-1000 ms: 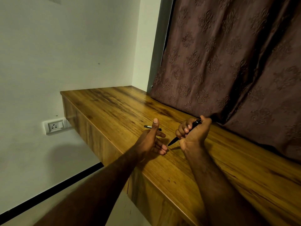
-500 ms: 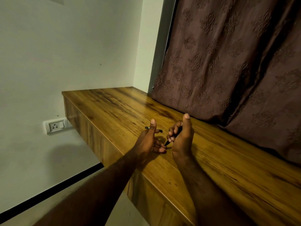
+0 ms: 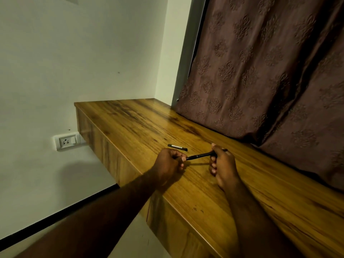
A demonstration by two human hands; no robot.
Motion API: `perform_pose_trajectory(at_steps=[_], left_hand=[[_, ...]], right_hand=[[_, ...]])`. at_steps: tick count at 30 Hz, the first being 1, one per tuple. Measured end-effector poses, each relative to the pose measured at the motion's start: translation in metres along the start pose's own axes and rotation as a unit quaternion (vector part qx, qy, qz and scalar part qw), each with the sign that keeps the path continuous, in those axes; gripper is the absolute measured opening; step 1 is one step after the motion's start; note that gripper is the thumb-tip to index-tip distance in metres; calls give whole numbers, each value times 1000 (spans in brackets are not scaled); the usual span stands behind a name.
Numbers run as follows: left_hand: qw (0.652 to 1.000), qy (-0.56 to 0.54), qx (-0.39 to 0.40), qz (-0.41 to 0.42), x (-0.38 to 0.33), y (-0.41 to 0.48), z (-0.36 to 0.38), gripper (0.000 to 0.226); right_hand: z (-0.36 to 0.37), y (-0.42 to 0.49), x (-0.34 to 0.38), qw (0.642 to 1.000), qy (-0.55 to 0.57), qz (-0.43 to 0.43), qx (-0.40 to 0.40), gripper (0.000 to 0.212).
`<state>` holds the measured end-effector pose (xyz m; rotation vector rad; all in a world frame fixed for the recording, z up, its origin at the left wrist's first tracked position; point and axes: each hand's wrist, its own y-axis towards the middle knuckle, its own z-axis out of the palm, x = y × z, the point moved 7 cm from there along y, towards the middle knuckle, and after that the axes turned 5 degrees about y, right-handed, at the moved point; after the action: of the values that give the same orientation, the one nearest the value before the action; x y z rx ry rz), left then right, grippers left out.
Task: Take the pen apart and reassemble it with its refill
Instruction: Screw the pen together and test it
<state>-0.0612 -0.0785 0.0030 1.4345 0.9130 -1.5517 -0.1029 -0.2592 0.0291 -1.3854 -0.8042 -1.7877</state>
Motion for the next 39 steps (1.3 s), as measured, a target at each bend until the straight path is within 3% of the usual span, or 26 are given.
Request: perform_pose_trajectory(at_steps=[6, 10, 15, 21, 26, 30, 34, 39], left_hand=[[996, 64, -41, 42, -17, 13, -26, 18], [992, 91, -72, 51, -17, 29, -60, 21], [974, 195, -87, 75, -23, 46, -88, 18], [927, 348, -63, 122, -25, 61, -97, 14], [860, 470, -79, 181, -27, 66, -87, 8], [848, 487, -98, 183, -28, 68, -86, 11], [807, 559, -90, 169, -26, 69, -81, 7], [825, 537, -89, 152, -22, 72, -84, 16]], right_hand=[[8, 0, -13, 987, 84, 72, 116, 3], [16, 6, -17, 987, 40, 43, 149, 10], [27, 19, -13, 965, -202, -101, 133, 9], [38, 29, -21, 916, -347, -156, 123, 4], [42, 38, -20, 895, -403, -166, 90, 5], [44, 40, -22, 881, -433, -168, 94, 5], [41, 40, -21, 888, -422, -160, 92, 5], [40, 40, -23, 901, -397, -143, 99, 6]])
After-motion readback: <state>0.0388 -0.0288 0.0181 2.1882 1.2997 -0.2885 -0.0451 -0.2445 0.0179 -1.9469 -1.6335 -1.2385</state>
